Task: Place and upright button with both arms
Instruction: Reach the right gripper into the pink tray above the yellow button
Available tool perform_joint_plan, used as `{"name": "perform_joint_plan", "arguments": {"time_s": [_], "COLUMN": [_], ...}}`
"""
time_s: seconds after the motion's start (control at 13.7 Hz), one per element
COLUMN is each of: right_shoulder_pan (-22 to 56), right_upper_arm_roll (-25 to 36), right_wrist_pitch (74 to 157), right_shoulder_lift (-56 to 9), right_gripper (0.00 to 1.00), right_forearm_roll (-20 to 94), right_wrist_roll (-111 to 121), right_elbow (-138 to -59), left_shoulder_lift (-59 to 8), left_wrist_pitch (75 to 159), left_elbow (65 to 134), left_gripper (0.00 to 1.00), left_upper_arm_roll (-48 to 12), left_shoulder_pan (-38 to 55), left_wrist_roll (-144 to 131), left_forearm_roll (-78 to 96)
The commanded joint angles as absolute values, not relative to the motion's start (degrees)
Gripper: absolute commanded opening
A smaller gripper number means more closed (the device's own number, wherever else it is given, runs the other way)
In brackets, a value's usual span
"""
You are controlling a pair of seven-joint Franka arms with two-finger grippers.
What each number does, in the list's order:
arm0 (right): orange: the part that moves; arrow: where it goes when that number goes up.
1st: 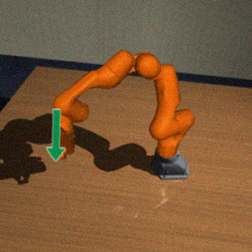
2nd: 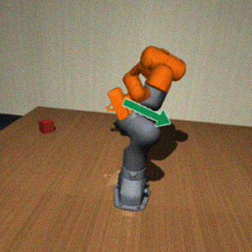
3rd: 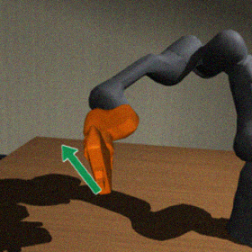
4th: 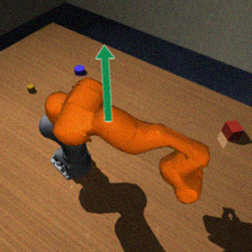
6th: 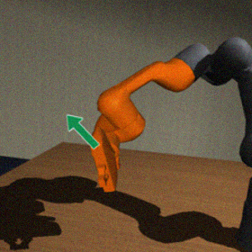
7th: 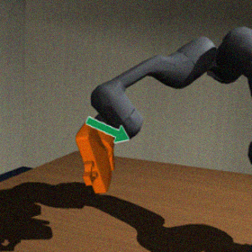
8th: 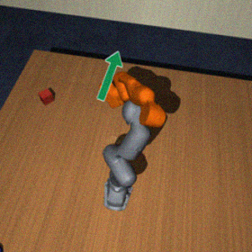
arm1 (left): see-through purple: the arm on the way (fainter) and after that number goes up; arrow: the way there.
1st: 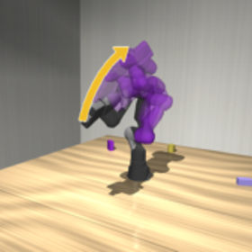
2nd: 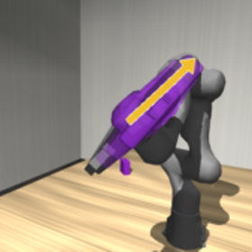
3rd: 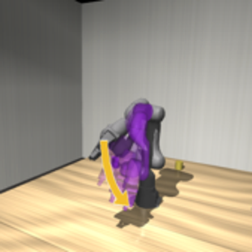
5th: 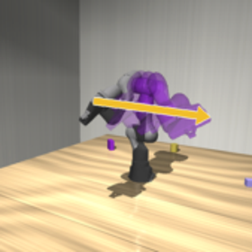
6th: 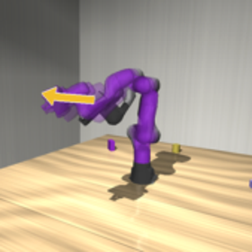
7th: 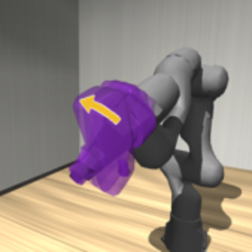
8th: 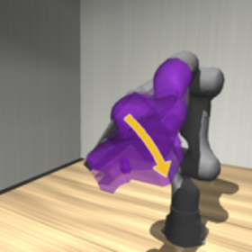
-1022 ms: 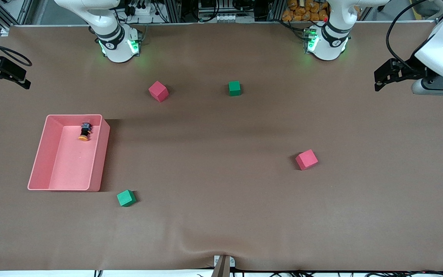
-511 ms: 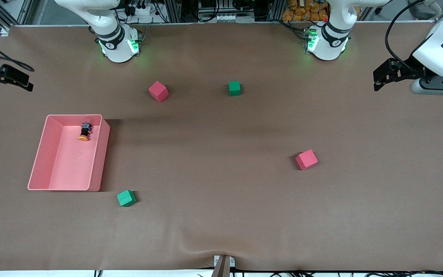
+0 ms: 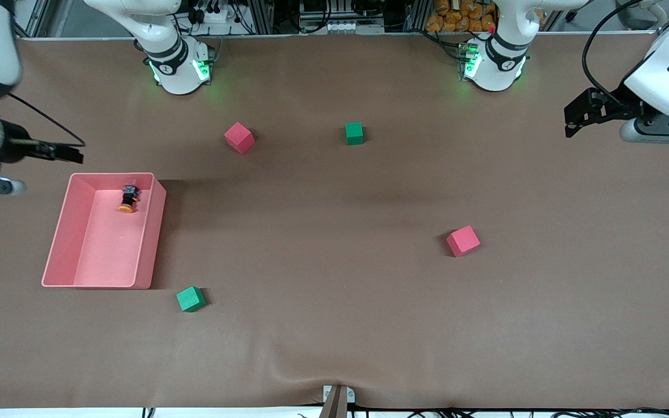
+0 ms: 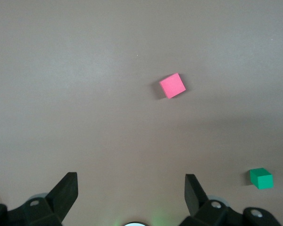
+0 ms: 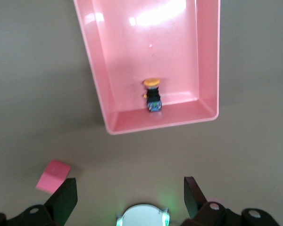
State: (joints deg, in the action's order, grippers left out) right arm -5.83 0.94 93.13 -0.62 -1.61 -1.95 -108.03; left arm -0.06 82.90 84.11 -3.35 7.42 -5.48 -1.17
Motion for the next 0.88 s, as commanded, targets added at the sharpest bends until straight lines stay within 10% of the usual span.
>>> {"name": "perform_joint_plan", "arguments": {"time_s": [0.0,0.8], "right_shoulder_pan": [-7.12,-14.94], "right_upper_arm_roll": [0.26,0.09], "right_wrist_pitch": [103.06,138.06], "right_shoulder_lift": [1.32,-9.74], "right_gripper": [1.00,1.00], "right_forearm_roll": [-4.13,-4.31], "right_wrist_roll": [-2.20,9.83], "right_elbow": [-117.05,-133.42], "left_shoulder_lift": [-0.26,-1.58], "left_wrist_pitch": [81.74,81.83], "left_elbow": [83.41,83.41], "left_gripper": [1.00,1.00], "left_upper_arm_roll": [-3.52,-3.52], "left_shoulder_pan": [7.47,7.38], "left_wrist_roll": [-4.66,-4.57], "left_forearm_roll": [-1.06,-0.44]}}
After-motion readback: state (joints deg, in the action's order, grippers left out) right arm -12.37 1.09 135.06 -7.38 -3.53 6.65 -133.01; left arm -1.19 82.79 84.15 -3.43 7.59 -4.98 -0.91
